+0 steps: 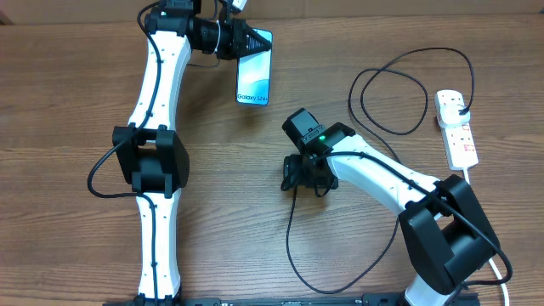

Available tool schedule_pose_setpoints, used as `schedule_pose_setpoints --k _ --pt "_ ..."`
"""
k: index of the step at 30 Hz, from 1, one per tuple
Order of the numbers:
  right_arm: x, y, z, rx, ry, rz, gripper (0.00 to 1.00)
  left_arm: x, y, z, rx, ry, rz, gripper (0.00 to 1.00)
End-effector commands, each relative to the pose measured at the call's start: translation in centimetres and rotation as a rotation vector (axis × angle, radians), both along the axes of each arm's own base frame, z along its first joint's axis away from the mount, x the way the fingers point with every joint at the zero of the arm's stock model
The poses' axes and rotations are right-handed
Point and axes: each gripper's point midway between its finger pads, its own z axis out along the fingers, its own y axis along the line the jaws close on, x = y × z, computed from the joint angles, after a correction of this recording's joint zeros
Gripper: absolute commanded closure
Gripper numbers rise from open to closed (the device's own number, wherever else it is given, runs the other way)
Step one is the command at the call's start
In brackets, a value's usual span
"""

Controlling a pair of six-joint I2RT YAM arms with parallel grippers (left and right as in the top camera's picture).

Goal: Plug charger to phone and switch on socket
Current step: 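Move the right gripper down to the black cable's plug on the table, then close the right gripper on the cable's USB-C plug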

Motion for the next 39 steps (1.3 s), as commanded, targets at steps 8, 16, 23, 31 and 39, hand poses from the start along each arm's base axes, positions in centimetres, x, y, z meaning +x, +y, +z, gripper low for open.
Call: schedule_pose_setpoints --k 8,16,23,31,39 --pt "0.0 -0.2 -0.2 -0.045 0.001 -0.051 0.27 0.4 -0.4 1.3 -0.014 -0.039 -0.001 0.96" --pt "0.0 0.0 -0.2 -0.043 -0.001 -0.048 0.27 0.7 -0.3 1.2 -0.006 -0.055 0.006 0.96" --pt "-0.3 0.7 -0.4 -0.044 0.001 -0.027 0.27 0.9 -0.3 1.4 -0.008 -0.070 0.006 0.96" --pt "-0.1 1.7 -1.2 -0.093 0.042 -0.004 0.32 0.9 -0.3 1.4 -0.008 -0.072 0.006 0.95" --pt "0.2 1.7 -1.4 -0.109 0.044 -0.017 0.32 0.9 -0.3 1.4 -0.010 -0.072 0.005 0.95"
